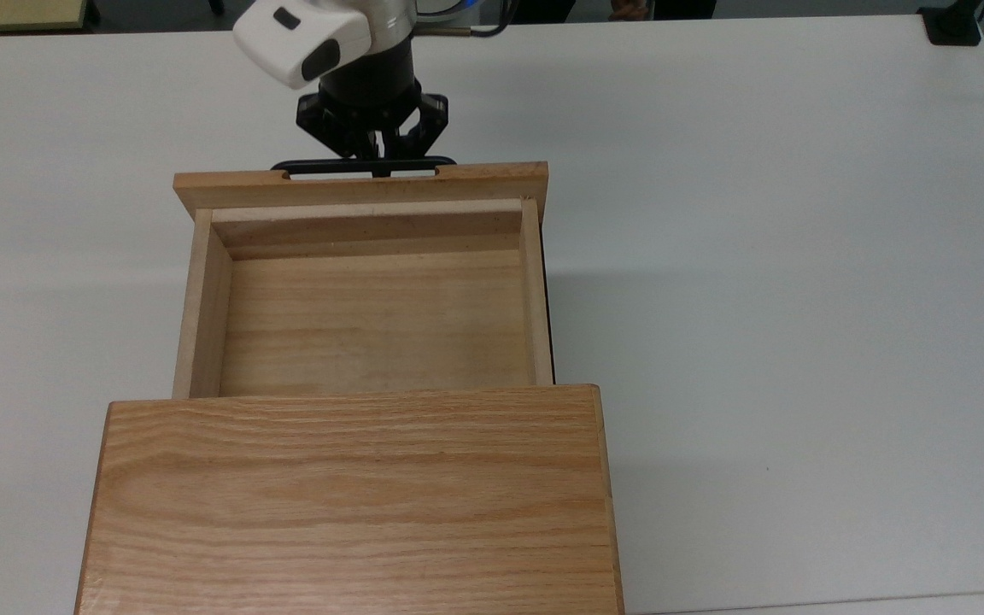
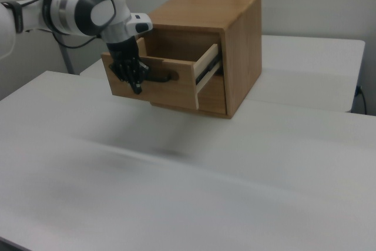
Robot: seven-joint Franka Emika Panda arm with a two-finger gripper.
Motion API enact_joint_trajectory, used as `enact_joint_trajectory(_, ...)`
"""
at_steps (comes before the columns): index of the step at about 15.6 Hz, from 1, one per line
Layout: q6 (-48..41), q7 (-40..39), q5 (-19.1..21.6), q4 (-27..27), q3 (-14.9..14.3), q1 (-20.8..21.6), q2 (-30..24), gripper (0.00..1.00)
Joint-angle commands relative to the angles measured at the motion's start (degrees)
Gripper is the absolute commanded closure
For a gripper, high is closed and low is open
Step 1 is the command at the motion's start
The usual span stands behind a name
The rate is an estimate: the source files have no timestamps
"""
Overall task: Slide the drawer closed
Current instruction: 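Move the gripper down to the drawer's black handle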
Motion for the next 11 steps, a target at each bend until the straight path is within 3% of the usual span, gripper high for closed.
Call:
enact_joint_trajectory(1,4.50,-0.72,1.80,3.12,-0.06,-1.07,3.28,1.00)
enact_joint_trajectory(4,8.79,-0.63,1.89,6.63,-0.06,-1.33,6.35,1.00)
enact_joint_trajectory(11,28.56,0.77,1.81,9.54,0.03,-1.33,13.03,1.00)
